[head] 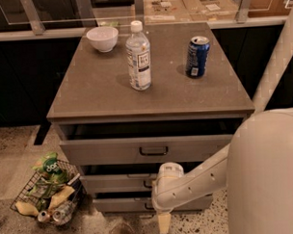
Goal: Open middle drawer
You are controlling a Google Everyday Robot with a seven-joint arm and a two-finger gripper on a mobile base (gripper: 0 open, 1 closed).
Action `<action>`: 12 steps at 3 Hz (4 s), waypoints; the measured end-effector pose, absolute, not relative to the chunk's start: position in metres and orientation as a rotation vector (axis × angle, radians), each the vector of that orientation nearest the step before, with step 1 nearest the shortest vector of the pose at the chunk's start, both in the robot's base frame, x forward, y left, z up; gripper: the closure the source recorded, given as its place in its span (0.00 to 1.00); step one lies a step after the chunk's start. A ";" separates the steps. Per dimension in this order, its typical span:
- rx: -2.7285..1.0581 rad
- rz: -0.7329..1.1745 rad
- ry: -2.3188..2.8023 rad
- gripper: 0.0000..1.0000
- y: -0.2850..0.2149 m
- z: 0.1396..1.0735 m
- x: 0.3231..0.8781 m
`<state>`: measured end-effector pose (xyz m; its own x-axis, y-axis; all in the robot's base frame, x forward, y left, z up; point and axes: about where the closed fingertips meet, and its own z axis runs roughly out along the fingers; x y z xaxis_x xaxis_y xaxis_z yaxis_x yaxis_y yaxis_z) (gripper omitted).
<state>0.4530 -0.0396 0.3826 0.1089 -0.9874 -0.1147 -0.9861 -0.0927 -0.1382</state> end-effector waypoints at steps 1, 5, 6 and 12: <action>-2.203 -0.010 2.009 0.00 -0.041 0.382 0.454; -2.231 0.010 2.024 0.70 -0.036 0.376 0.459; -2.231 0.010 2.024 0.94 -0.036 0.380 0.459; -2.230 -0.177 1.952 1.00 -0.044 0.414 0.428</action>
Offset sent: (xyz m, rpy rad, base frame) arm 0.0104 -0.0008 -0.0014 -0.0388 0.0545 -0.0108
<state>0.4281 -0.0442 0.4144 0.1346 -0.9906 -0.0243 -0.9702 -0.1268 -0.2067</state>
